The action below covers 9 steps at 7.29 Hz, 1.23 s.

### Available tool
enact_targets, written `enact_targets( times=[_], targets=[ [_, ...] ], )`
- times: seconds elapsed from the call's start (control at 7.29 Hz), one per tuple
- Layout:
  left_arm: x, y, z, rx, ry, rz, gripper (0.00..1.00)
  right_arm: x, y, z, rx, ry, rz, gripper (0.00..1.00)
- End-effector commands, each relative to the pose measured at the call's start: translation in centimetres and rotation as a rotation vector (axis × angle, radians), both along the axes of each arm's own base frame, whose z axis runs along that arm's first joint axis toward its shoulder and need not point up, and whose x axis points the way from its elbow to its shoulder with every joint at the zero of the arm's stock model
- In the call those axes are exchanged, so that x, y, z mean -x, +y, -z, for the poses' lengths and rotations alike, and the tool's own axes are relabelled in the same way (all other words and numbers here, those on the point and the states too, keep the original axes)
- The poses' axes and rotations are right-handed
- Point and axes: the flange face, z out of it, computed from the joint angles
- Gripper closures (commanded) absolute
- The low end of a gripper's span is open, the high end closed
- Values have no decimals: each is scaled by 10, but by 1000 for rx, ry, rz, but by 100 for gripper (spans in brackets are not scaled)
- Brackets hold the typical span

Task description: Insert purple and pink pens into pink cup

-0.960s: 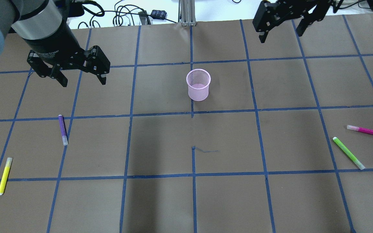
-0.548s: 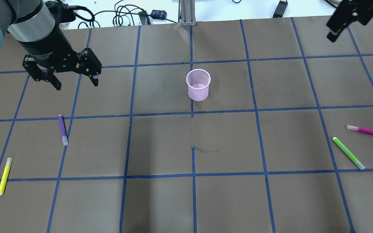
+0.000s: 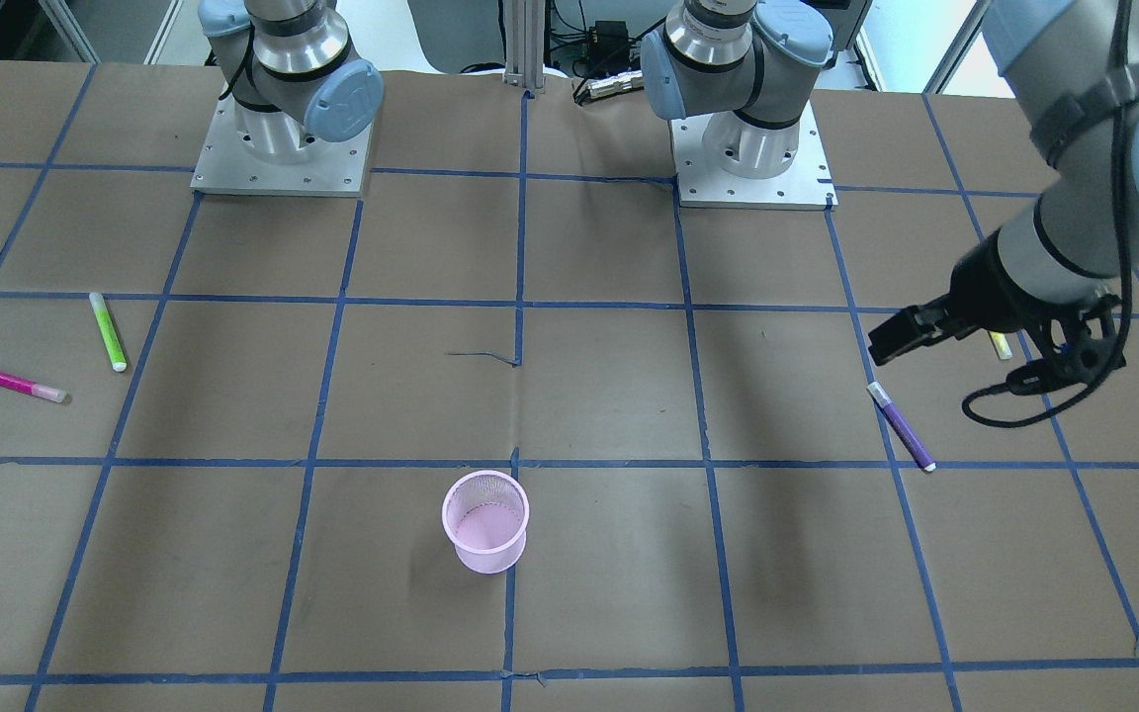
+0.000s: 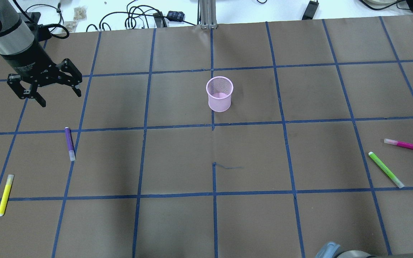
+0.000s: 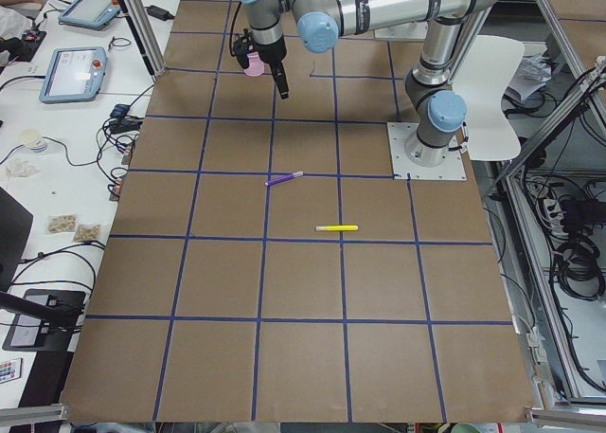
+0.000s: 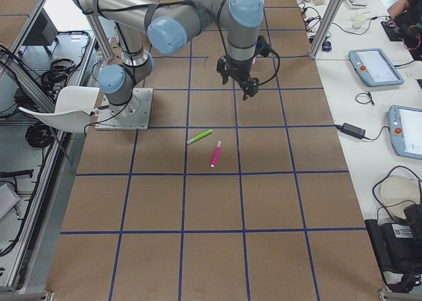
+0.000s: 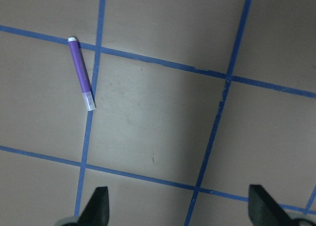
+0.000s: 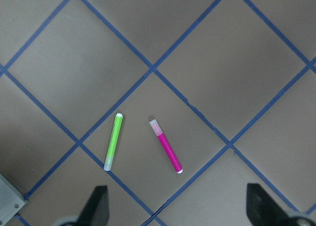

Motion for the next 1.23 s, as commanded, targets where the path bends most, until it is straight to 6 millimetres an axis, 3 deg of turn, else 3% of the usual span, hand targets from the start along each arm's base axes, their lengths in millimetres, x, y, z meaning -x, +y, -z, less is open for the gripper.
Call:
enact_targets(
  times=[0.0,0.14,0.27,0.41,0.55,0.69,1.1],
  targets=[
    [-53,-35,61,8,-5,-58,0,120,57,83,124,-173,-130,4],
    [-71,-40,77,0,-16,-85,0,150,67,129,145,-245,-162,6],
    [-81,-39,109,-55,17,-115,0,169,72,185,188,-348,-237,6],
    [-85,-35,140,-99,34,-129,0,173,72,238,212,-427,-320,6],
    [-99,-35,168,-130,28,-203,0,169,75,276,216,-499,-367,6],
    [-112,-36,187,-146,31,-247,0,164,78,301,246,-549,-388,6],
    [-118,-41,214,-161,37,-236,0,152,77,355,316,-650,-404,11]
  ],
)
